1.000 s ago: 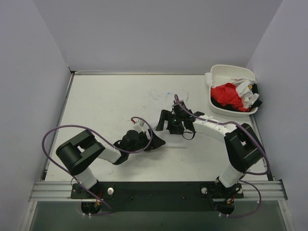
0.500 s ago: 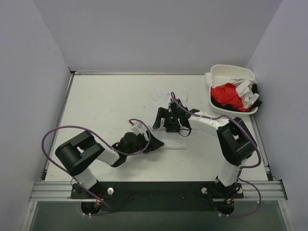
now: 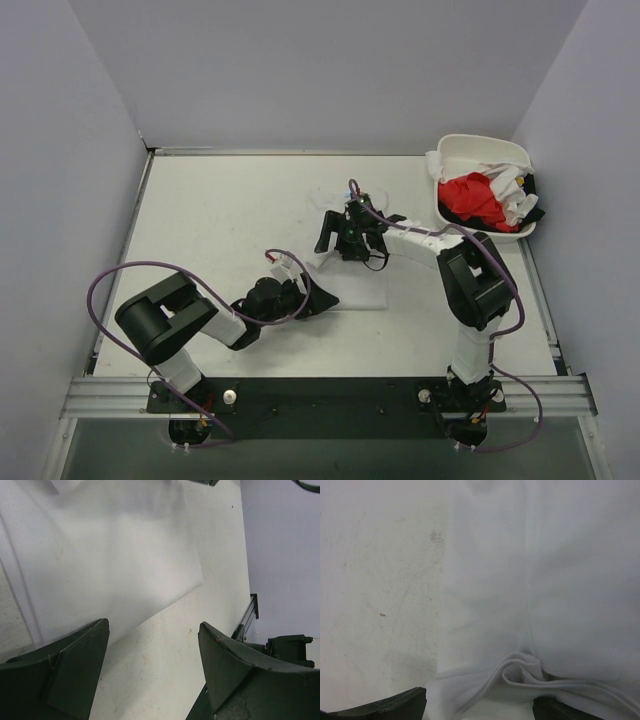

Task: Fold and stack the t-shirts

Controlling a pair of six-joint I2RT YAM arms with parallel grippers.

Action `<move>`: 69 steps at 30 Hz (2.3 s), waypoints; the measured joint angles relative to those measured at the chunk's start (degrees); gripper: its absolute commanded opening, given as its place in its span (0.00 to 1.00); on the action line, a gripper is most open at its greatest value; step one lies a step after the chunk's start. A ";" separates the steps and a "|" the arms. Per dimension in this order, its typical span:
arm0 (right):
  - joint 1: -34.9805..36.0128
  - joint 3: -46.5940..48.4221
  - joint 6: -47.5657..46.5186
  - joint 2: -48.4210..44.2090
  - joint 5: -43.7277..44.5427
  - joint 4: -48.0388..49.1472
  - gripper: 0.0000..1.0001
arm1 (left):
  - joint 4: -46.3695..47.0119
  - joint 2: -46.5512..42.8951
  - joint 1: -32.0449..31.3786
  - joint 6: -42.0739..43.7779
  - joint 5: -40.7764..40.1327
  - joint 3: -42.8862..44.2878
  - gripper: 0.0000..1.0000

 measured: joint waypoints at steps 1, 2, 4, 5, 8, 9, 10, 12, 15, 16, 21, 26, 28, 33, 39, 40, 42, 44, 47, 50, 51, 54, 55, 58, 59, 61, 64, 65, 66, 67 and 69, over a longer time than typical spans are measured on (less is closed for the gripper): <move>-0.24 0.87 -0.20 0.61 0.22 0.00 0.87 | 0.20 0.02 0.00 -0.07 0.00 -0.13 0.82; -0.37 1.62 -0.35 1.03 0.48 -0.04 0.87 | 0.37 0.09 0.02 -0.09 0.04 -0.20 0.82; -0.79 3.65 -0.55 2.38 1.03 -0.22 0.87 | 0.68 0.20 0.07 -0.20 0.15 -0.33 0.82; -1.01 4.59 -0.66 2.95 1.36 -0.26 0.87 | 0.83 0.28 0.09 -0.28 0.17 -0.37 0.82; -1.46 6.97 -0.94 4.26 1.81 -1.01 0.87 | 1.09 0.35 0.11 -0.33 0.20 -0.46 0.82; -1.64 7.69 -1.11 4.50 2.05 -1.05 0.87 | 1.25 0.42 0.11 -0.31 0.20 -0.50 0.82; -1.81 8.46 -1.29 4.70 2.32 -1.14 0.87 | 1.33 0.46 0.11 -0.31 0.22 -0.52 0.81; -2.25 9.84 -1.79 4.81 3.02 -1.33 0.87 | 1.73 0.66 0.11 -0.33 0.28 -0.59 0.81; -2.58 11.52 -2.25 4.81 3.85 -1.31 0.87 | 2.49 1.18 0.11 -0.37 0.57 -0.61 0.81; -2.71 11.87 -2.38 4.79 4.02 -1.31 0.87 | 2.89 1.44 0.11 -0.46 0.74 -0.59 0.81; -2.47 12.11 -3.48 4.02 4.74 -2.73 0.87 | 3.87 2.16 0.11 -0.94 1.20 -0.61 0.81; 0.15 8.39 -3.93 -1.66 5.31 -4.90 0.87 | 3.85 2.16 0.09 -1.14 1.25 -0.59 0.81; 1.49 6.40 -4.00 -4.96 5.27 -5.90 0.87 | 3.80 2.14 0.09 -1.14 1.22 -0.59 0.81; 3.85 3.28 -3.74 -10.36 4.83 -7.72 0.88 | 3.67 2.05 0.09 -1.11 1.22 -0.59 0.81; 4.35 0.24 -2.51 -11.15 4.24 -7.85 0.88 | 2.60 1.36 0.00 -1.07 1.20 -0.59 0.80; 4.44 0.07 -2.21 -10.88 4.11 -7.85 0.89 | 2.34 1.22 -0.02 -1.07 1.20 -0.59 0.80; 4.81 0.09 -1.75 -9.88 3.76 -7.21 0.89 | 1.75 0.85 -0.11 -1.01 1.20 -0.59 0.80; 5.25 0.15 -1.36 -8.39 3.23 -6.60 0.89 | 1.09 0.37 -0.20 -0.83 1.20 -0.59 0.80; 5.55 0.96 -0.70 -5.51 2.12 -6.16 0.90 | 0.22 -0.17 -0.24 -0.66 1.20 -0.59 0.80; 5.97 2.51 -0.09 -2.16 1.16 -5.79 0.90 | -0.52 -0.59 -0.22 -0.35 1.20 -0.59 0.80; 6.14 2.95 0.09 -1.36 0.87 -5.66 0.90 | -0.66 -0.68 -0.22 -0.26 1.18 -0.59 0.80; 6.19 4.00 0.48 0.24 0.22 -5.42 0.91 | -0.87 -0.79 -0.24 -0.17 1.18 -0.59 0.80; 6.23 4.50 0.61 0.63 0.09 -5.40 0.91 | -0.90 -0.79 -0.22 -0.15 1.18 -0.59 0.80; 6.29 6.73 1.05 1.95 -0.31 -5.14 0.91 | -0.85 -0.79 -0.22 -0.04 1.18 -0.59 0.80; 6.34 7.72 1.18 2.54 -0.39 -4.90 0.91 | -0.83 -0.79 -0.22 -0.07 1.18 -0.59 0.80; 6.49 9.73 1.20 3.65 -0.55 -4.85 0.91 | -0.74 -0.79 -0.24 -0.07 1.18 -0.68 0.80; 6.49 12.76 1.18 5.40 -0.83 -4.87 0.91 | -0.15 -0.76 -0.24 -0.11 1.18 -1.09 0.80; 6.49 14.19 1.18 6.34 -0.90 -4.90 0.91 | 0.28 -0.74 -0.24 -0.11 1.18 -1.38 0.80; 6.47 15.15 1.18 7.10 -0.90 -4.83 0.91 | 0.50 -0.74 -0.22 -0.15 1.16 -1.57 0.80; 6.43 16.37 1.18 8.09 -0.90 -4.83 0.91 | 0.81 -0.74 -0.24 -0.22 1.16 -1.81 0.80; 6.12 18.93 1.16 10.45 -1.05 -4.92 0.91 | 1.31 -0.74 -0.24 -0.28 1.11 -2.16 0.80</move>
